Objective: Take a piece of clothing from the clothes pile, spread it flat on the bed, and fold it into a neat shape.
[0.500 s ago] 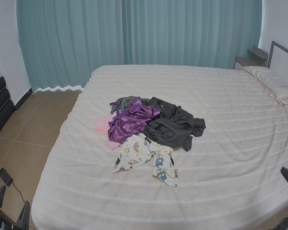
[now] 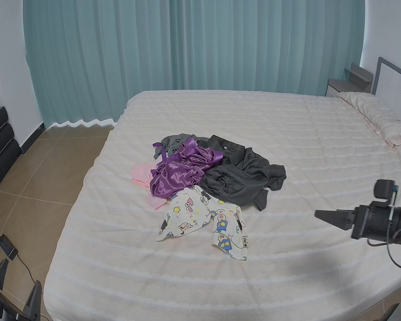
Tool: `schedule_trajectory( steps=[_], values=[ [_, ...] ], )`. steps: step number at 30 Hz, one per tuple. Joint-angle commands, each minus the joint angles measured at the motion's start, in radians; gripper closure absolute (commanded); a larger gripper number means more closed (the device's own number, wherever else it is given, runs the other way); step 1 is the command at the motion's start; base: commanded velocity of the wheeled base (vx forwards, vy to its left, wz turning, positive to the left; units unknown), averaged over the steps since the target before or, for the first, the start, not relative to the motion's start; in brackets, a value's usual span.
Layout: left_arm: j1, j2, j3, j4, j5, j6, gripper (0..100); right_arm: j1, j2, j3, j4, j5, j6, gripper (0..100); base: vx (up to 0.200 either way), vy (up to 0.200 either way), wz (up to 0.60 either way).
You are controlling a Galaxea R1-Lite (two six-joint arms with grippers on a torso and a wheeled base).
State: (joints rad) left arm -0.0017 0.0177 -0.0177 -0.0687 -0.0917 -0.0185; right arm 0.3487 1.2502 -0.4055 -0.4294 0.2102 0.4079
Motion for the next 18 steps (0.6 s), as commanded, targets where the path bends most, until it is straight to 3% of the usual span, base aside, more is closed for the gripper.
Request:
schedule_trajectory(
  steps=[1,13,16,18],
  values=[
    [0.0,-0.013,0.018,0.0,0.001,-0.001,0,0.277,0.856,-0.21,-0.381,-0.184,0.278,0,0.0,0.0,0.0],
    [0.0,-0.013,0.018,0.0,0.001,-0.003,0,0.285,0.954,-0.34,-0.342,-0.206,0.284,0,0.0,0.0,0.0],
    [0.0,-0.013,0.018,0.0,0.001,-0.003,0,0.285,0.997,-0.391,-0.345,-0.227,0.289,0,0.0,0.0,0.0],
    [0.0,-0.013,0.018,0.0,0.001,-0.004,0,0.289,1.055,-0.423,-0.345,-0.279,0.285,0,0.0,0.0,0.0]
  ],
)
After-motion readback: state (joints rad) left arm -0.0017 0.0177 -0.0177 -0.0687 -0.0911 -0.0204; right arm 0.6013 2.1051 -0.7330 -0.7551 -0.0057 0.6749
